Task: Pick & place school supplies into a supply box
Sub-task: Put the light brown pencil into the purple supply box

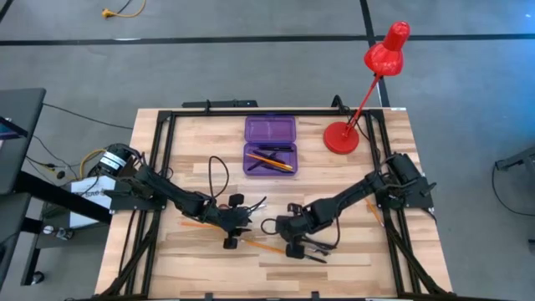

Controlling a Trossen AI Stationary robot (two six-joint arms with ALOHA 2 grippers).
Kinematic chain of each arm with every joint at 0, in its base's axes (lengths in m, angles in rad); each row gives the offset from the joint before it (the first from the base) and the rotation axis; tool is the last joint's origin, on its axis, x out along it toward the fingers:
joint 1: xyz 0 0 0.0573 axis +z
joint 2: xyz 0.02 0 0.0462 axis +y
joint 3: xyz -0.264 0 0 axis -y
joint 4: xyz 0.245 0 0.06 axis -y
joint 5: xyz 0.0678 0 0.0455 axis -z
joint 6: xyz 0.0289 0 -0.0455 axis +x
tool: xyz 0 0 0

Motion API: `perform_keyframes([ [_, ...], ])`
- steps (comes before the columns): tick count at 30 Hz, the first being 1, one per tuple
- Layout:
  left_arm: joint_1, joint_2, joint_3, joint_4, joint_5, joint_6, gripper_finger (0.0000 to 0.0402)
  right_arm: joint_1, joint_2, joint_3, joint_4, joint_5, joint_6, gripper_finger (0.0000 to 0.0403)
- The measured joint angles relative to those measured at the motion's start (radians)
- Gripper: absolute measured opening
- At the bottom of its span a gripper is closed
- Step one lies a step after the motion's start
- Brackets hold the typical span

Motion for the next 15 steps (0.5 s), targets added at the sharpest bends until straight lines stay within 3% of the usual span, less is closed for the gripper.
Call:
perform_keyframes([
  [4,0.0,0.0,0.0,0.0,-0.001,0.0,0.0123,-0.021,0.0,0.0,0.001,-0.011,0.024,0.001],
  [15,0.0,0.0,0.0,-0.113,-0.013,0.021,0.0123,-0.06,0.003,-0.002,0.034,0.019,0.031,0.0004],
])
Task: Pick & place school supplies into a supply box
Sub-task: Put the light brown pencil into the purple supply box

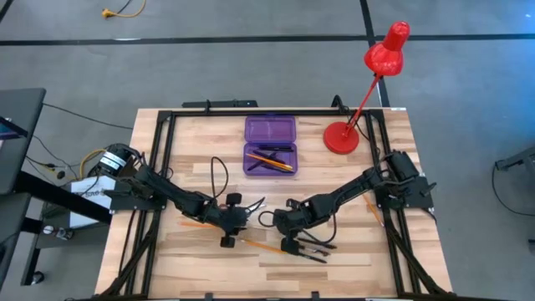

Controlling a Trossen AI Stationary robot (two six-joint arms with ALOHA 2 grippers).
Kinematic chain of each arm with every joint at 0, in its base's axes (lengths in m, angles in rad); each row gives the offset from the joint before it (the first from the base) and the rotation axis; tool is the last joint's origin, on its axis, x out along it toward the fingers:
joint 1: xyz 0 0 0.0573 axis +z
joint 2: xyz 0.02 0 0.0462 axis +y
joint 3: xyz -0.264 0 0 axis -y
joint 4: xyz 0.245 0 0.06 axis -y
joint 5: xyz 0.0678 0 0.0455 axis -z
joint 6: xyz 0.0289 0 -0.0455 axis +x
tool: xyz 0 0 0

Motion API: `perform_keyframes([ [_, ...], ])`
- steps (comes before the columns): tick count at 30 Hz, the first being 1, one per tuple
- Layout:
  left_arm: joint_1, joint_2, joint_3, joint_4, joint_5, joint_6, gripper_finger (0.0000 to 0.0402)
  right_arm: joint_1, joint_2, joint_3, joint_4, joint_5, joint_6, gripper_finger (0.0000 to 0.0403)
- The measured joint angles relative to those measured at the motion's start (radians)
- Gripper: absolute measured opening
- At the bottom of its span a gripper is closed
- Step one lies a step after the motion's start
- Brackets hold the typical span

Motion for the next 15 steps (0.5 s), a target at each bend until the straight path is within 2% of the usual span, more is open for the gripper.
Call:
perform_keyframes([
  [4,0.0,0.0,0.0,-0.053,-0.009,0.003,0.0123,-0.008,0.0,0.0,0.003,0.004,-0.001,0.0002],
  [10,0.0,0.001,0.0,-0.045,-0.043,0.008,0.0123,-0.017,0.001,-0.001,0.02,0.004,-0.002,0.0001],
  [15,0.003,0.054,0.002,-0.003,-0.028,0.019,0.0123,-0.017,0.001,-0.001,0.023,0.007,-0.002,0.0001],
])
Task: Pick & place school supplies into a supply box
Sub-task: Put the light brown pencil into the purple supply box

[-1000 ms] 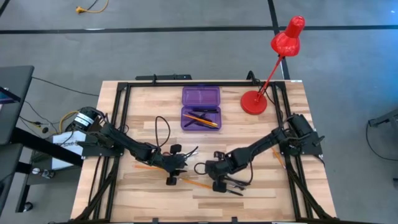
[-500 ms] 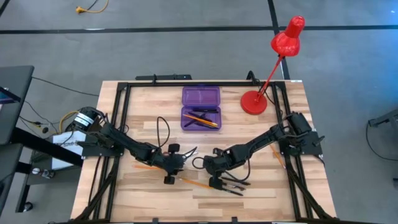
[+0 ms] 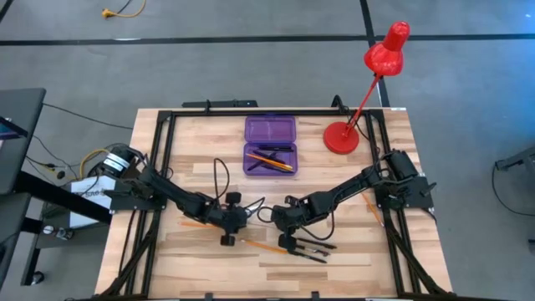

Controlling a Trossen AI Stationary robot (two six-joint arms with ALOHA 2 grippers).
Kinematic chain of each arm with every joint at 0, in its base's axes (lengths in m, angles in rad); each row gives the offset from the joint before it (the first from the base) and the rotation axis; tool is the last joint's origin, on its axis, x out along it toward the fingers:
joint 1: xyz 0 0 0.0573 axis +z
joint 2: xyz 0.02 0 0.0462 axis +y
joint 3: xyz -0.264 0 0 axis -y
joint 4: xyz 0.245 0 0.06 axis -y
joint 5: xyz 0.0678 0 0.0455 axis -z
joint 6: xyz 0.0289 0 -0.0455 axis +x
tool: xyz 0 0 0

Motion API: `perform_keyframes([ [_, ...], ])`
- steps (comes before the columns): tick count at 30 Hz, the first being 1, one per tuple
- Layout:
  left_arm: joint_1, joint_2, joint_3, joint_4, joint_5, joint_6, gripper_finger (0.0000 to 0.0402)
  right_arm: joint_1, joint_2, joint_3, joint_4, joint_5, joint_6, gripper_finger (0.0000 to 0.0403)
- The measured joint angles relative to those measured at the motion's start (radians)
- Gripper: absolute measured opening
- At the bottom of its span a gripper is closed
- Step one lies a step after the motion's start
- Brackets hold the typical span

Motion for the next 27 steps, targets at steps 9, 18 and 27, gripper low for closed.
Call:
perform_keyframes([
  [9,-0.001,0.043,0.001,0.043,-0.014,-0.05,0.0123,0.0,0.0,0.0,0.004,0.001,0.006,0.0],
  [18,-0.001,0.047,0.001,0.019,-0.011,-0.055,0.0041,0.0,0.002,0.0,0.03,0.027,0.007,0.0001],
  [27,-0.001,0.048,0.015,0.008,-0.033,-0.08,0.0008,0.0,0.002,-0.001,0.035,0.039,0.006,0.0001],
])
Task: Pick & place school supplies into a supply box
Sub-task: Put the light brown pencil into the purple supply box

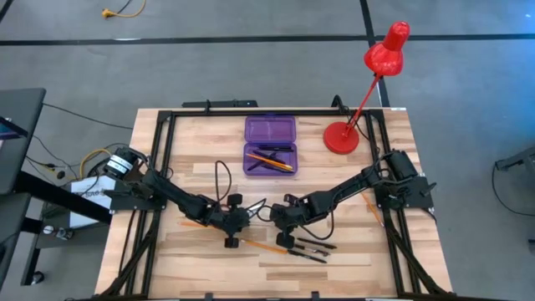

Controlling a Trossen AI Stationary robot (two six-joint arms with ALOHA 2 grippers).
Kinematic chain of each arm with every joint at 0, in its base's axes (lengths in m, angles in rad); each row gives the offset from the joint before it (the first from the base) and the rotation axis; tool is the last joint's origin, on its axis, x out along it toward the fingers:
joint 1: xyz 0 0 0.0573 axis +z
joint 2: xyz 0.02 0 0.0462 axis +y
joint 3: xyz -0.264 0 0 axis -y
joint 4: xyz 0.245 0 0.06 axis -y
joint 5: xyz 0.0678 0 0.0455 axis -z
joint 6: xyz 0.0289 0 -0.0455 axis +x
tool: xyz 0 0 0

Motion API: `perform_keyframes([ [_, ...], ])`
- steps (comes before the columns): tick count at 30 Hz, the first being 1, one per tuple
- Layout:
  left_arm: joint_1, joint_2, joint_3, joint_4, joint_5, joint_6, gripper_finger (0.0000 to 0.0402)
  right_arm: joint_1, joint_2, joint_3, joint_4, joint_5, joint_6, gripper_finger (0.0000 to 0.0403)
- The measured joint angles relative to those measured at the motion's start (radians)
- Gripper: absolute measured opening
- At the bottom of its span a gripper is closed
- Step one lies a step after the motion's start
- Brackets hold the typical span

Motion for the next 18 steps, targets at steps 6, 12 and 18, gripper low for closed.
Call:
perform_keyframes([
  [6,0.006,0.001,0.054,-0.049,-0.006,0.053,0.0003,0.001,0.0,0.0,0.004,-0.003,-0.011,0.001],
  [12,0.024,0.006,0.088,-0.063,-0.005,0.094,0.0001,0.001,0.0,0.0,0.007,-0.022,-0.024,0.0031],
  [18,0.031,0.007,0.115,-0.052,-0.023,0.103,0.0005,0.0,0.0,0.0,0.008,-0.023,-0.024,0.0032],
])
